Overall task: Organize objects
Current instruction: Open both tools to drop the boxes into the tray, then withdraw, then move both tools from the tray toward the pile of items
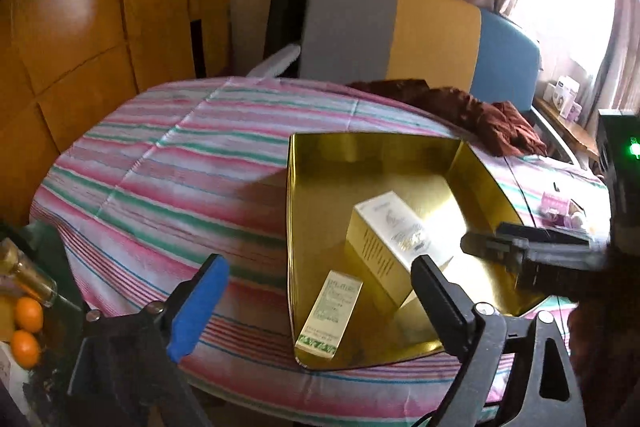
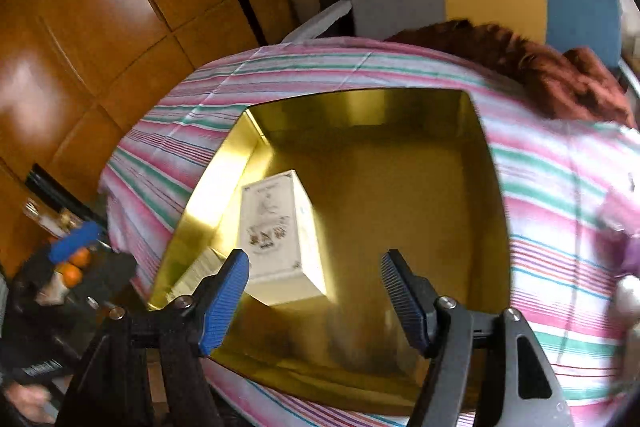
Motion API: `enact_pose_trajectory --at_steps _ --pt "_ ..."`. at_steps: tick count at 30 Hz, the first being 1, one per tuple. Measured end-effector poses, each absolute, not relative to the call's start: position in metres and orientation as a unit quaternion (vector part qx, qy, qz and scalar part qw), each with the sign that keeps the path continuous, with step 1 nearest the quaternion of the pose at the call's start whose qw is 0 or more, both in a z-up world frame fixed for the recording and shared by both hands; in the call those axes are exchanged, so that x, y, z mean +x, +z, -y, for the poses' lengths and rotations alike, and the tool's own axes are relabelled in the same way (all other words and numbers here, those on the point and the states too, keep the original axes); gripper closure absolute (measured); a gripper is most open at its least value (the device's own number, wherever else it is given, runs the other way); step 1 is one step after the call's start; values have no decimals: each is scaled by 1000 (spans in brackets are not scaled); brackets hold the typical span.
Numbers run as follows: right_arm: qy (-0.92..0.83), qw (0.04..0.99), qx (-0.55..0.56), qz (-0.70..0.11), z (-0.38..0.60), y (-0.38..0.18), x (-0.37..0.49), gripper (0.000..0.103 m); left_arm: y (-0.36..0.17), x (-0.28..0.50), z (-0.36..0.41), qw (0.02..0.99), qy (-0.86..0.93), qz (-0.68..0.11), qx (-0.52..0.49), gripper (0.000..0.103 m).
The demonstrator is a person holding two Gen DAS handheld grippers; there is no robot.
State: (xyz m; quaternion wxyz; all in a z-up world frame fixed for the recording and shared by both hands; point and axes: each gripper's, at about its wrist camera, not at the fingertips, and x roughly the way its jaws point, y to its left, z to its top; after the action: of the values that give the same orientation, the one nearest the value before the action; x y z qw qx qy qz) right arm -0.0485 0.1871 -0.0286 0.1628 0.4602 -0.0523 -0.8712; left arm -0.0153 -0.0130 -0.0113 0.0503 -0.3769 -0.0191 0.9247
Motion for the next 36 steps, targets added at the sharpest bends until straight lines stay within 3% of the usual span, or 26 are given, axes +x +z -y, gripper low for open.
enact_pose_trajectory --at_steps 17,36 --pt "-921 86 379 -21 -211 -12 1 33 6 -7 -31 77 931 -19 -356 4" --pt "-927 47 371 23 -258 -16 12 33 14 4 -91 134 927 -72 -342 4"
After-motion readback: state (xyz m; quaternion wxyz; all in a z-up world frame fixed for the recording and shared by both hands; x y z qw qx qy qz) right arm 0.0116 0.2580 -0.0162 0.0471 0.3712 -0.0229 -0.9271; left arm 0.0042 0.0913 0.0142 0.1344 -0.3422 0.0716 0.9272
